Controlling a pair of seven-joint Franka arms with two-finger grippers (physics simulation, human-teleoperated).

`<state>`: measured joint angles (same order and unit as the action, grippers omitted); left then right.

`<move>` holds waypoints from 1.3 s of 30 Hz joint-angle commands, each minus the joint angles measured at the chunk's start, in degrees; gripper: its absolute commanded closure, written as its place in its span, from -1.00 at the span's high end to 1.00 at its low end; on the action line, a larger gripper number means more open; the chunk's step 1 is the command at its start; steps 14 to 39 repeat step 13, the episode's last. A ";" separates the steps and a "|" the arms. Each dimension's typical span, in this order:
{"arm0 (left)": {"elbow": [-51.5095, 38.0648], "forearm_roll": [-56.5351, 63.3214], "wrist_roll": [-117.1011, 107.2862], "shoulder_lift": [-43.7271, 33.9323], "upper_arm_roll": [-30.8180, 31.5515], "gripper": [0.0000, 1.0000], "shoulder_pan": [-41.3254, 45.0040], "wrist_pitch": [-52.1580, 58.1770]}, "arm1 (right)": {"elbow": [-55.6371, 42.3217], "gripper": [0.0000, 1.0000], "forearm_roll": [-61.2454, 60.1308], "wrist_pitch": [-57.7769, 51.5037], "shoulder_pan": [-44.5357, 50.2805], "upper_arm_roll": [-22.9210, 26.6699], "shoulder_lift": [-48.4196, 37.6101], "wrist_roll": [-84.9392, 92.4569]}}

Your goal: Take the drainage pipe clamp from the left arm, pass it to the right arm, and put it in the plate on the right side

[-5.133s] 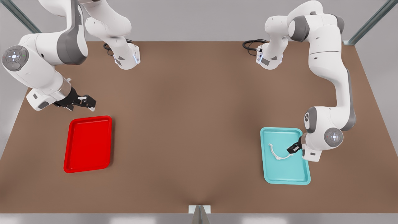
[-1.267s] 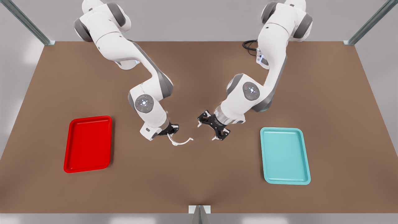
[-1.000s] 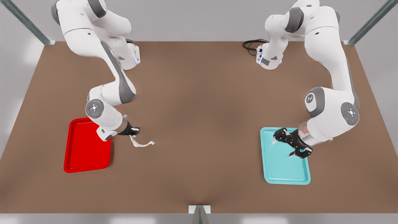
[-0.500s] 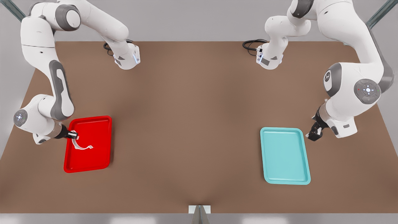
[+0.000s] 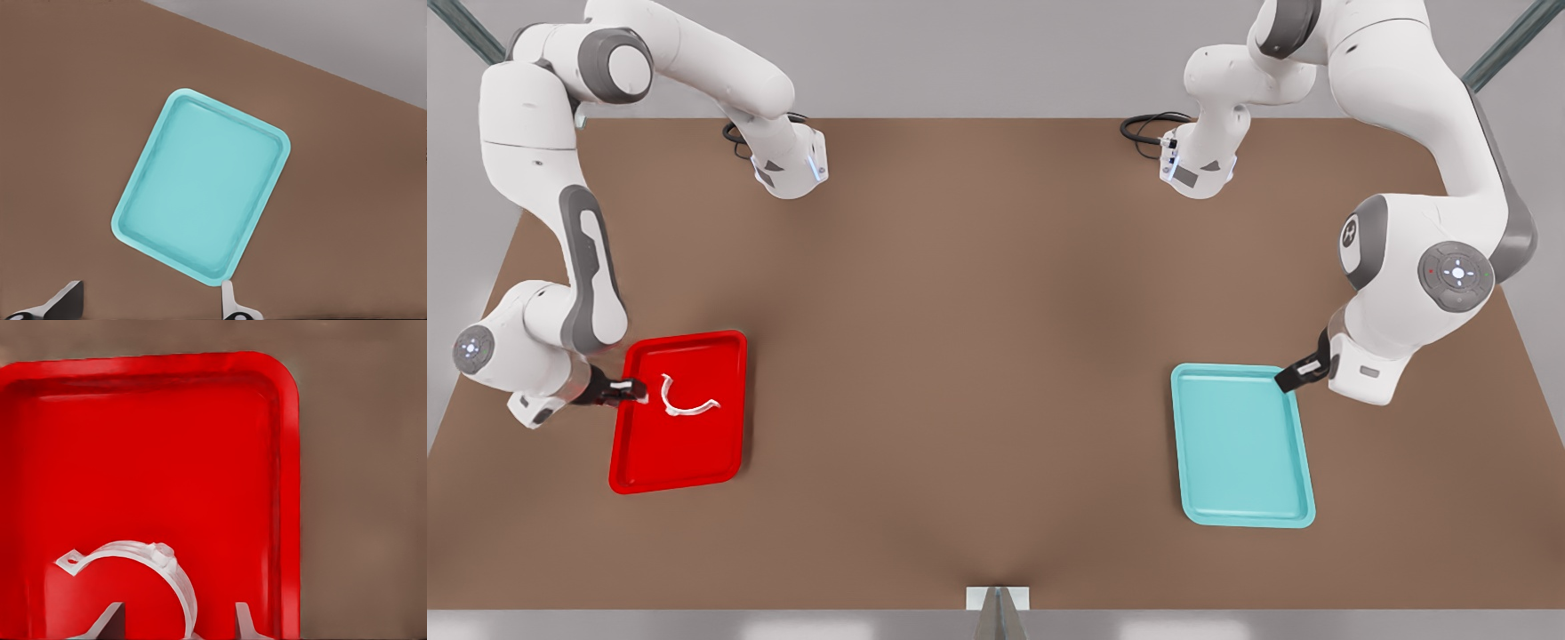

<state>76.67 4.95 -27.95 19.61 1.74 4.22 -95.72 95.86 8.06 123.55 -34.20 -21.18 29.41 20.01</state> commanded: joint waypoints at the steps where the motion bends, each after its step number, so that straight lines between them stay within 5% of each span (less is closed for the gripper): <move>1: -0.03 0.06 26.80 -0.18 0.02 1.00 0.00 0.36 | -3.66 1.00 0.38 -17.18 0.36 -5.96 -5.93 -2.33; 3: -0.03 0.06 26.80 -0.27 0.02 1.00 0.00 0.36 | -13.33 1.00 4.33 -26.78 0.36 -18.63 -8.32 -17.19; 5: -0.03 0.06 26.80 -0.45 0.02 1.00 0.00 0.53 | -16.67 1.00 4.24 -30.91 0.27 -21.54 -10.34 -19.75; 6: -0.03 0.06 26.80 -0.45 0.02 1.00 -0.09 0.62 | -18.43 1.00 3.81 -34.07 7.99 -13.03 -13.23 -19.04; 8: -0.03 0.06 26.80 -0.45 0.02 1.00 -0.09 0.62 | -6.32 1.00 -5.42 -31.62 51.32 35.31 -27.12 -17.55; 9: -0.03 0.06 26.80 -0.45 0.02 1.00 0.00 0.62 | -4.99 1.00 -5.42 -31.97 49.59 32.53 -26.52 -17.55; 10: -0.03 0.06 26.80 -0.36 0.02 1.00 -0.09 0.53 | -5.43 1.00 -5.42 -32.32 41.76 24.52 -25.37 -17.37; 12: -0.03 0.06 26.80 -0.27 0.02 1.00 0.00 0.53 | -11.67 1.00 -5.51 -33.03 40.97 25.49 -21.06 -13.77; 39: -0.03 0.06 26.80 -0.27 0.02 1.00 0.00 0.53 | -11.31 1.00 -5.51 -32.85 40.71 25.13 -20.89 -13.95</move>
